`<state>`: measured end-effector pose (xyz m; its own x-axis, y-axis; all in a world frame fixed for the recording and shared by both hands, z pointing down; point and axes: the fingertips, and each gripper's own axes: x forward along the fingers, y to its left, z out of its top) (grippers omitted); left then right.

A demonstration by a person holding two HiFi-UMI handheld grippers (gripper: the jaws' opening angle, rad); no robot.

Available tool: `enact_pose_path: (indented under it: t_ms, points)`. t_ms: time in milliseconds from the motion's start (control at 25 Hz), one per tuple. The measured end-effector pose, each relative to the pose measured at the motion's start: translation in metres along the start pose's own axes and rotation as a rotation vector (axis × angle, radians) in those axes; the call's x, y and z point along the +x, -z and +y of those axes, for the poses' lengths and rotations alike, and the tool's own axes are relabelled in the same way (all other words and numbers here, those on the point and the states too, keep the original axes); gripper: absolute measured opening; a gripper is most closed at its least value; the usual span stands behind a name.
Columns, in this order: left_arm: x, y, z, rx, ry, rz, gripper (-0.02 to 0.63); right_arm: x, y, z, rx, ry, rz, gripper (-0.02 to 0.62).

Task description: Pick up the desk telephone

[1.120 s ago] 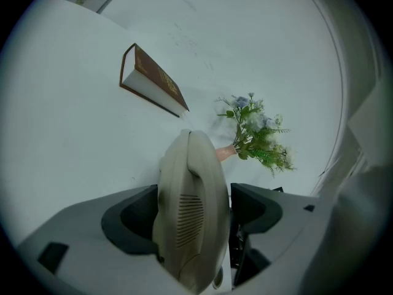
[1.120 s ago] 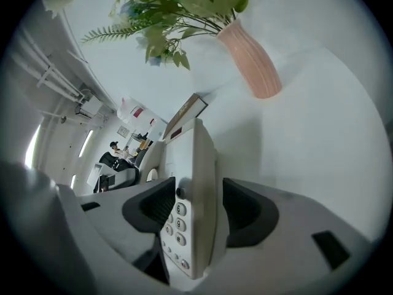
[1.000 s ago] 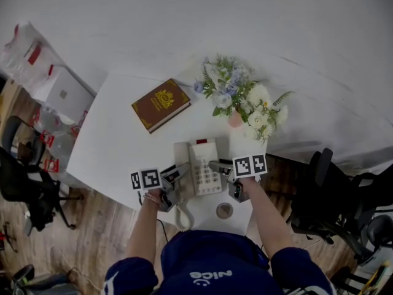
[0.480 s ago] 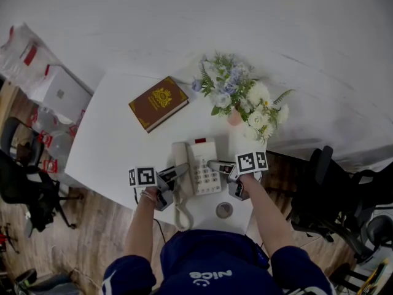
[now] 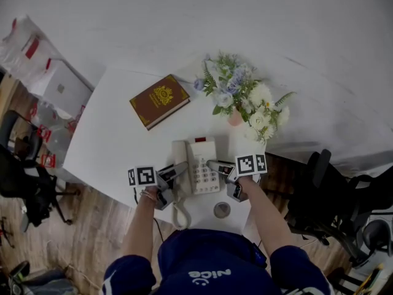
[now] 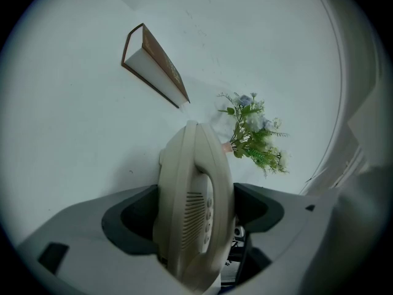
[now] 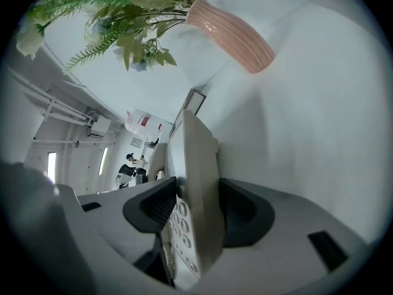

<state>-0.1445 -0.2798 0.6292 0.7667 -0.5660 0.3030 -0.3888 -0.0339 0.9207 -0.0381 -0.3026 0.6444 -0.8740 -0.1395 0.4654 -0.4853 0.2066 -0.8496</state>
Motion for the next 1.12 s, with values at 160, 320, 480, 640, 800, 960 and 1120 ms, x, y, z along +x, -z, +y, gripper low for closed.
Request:
enact_pose_path:
  t_ms: [160, 320, 480, 640, 800, 960, 1120]
  points:
    - [-0.001, 0.002, -0.002, 0.002, -0.005, 0.017, 0.387, -0.002, 0.0, 0.002, -0.01, 0.002, -0.02, 0.235]
    - [-0.004, 0.005, -0.005, -0.007, -0.013, 0.025, 0.387, -0.005, 0.003, 0.005, 0.008, -0.005, -0.024, 0.233]
    - [-0.008, 0.008, -0.013, 0.012, -0.014, 0.032, 0.387, -0.01, 0.009, 0.01, 0.016, -0.018, -0.035, 0.233]
    - [-0.012, 0.011, -0.02, 0.024, -0.007, 0.027, 0.387, -0.015, 0.013, 0.017, 0.005, -0.016, -0.046, 0.233]
    - [-0.016, 0.021, -0.027, 0.033, 0.009, 0.024, 0.387, -0.024, 0.022, 0.023, -0.013, -0.01, -0.057, 0.233]
    - [-0.022, 0.032, -0.034, 0.039, 0.008, 0.025, 0.387, -0.034, 0.031, 0.029, -0.026, -0.005, -0.066, 0.233]
    - [-0.026, 0.04, -0.044, 0.04, 0.023, 0.017, 0.387, -0.043, 0.039, 0.036, -0.031, -0.001, -0.09, 0.233]
